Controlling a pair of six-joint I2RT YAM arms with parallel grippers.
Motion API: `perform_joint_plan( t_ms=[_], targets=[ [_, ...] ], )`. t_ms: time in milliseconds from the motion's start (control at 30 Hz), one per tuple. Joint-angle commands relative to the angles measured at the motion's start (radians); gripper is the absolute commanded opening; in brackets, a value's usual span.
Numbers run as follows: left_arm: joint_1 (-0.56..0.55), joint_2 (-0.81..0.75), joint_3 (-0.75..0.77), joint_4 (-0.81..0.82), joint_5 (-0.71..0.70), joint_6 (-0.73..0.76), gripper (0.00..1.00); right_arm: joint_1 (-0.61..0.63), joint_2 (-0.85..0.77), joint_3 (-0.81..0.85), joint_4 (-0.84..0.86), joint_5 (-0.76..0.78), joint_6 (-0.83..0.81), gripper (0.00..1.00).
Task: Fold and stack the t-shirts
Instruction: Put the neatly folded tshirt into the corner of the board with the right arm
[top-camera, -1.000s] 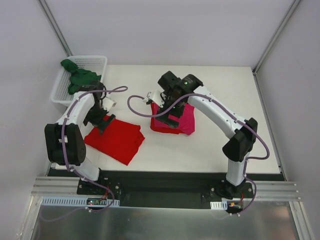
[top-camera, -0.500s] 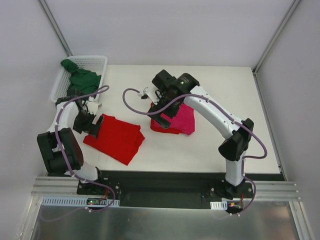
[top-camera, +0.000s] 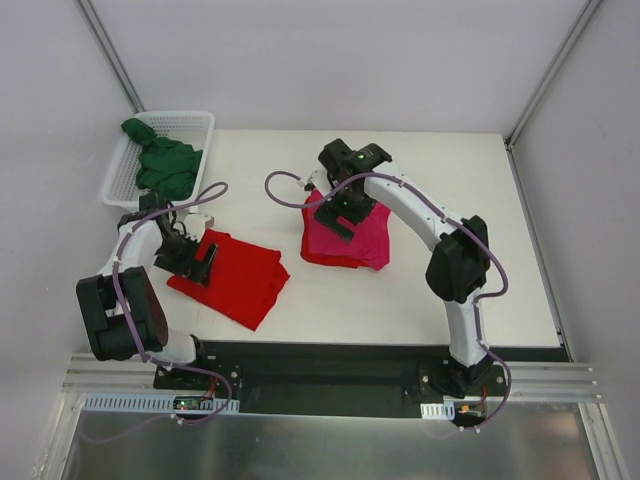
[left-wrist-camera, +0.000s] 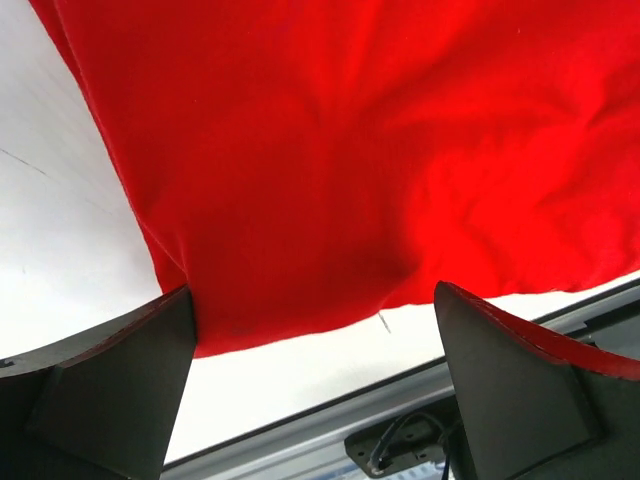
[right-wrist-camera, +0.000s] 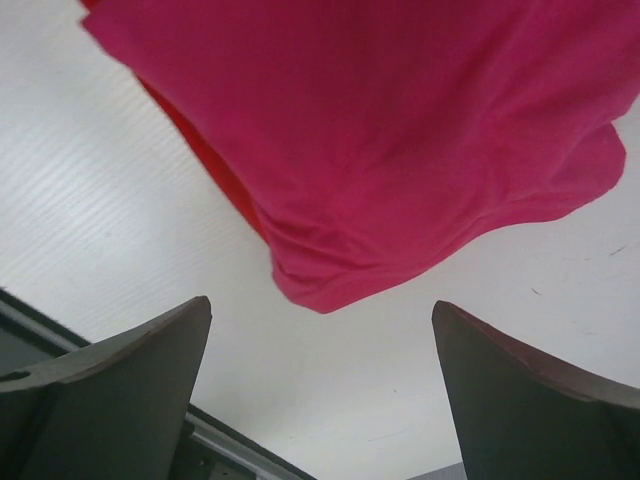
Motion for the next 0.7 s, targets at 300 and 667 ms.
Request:
perform_joint_plan(
  t_ms=[300,667],
  targets=[
    [0.0,-0.081,-0.109,0.054,0.059,0.001,0.99,-0.082,0.074,-0.013,0.304,-0.02,-0.18,0.96],
    [0.002,-0.103,-0.138,0.059,0.051,-0.041,1.0,-0.057,0.158,0.009,0.258,-0.196,-0.174,0.96]
  ],
)
